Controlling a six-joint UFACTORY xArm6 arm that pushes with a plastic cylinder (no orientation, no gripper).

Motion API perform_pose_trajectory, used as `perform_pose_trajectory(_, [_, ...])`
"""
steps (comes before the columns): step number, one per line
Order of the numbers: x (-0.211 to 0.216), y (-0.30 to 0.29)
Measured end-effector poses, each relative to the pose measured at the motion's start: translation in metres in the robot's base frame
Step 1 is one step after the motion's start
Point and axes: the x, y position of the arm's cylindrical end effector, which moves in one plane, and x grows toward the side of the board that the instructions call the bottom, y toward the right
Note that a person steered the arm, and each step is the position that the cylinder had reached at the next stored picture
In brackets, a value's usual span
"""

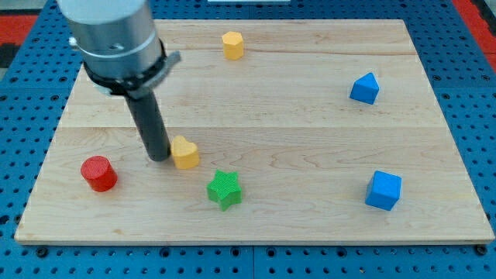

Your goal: Move the red circle towards the bottom of the red star

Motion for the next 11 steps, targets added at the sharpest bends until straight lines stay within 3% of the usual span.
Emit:
perform_pose_trajectory(1, [0.054, -0.02])
perform_pose_trajectory(2, [0.089, -0.079])
perform_pose_trajectory(3, [0.079, -0.121])
perform_pose_trajectory(6, [-0.002, -0.089])
perform_pose_trajectory(7, [0.019, -0.051])
perform_pose_trajectory(8, [0.013, -0.04])
perform_pose_trajectory(11, [-0.033, -0.078])
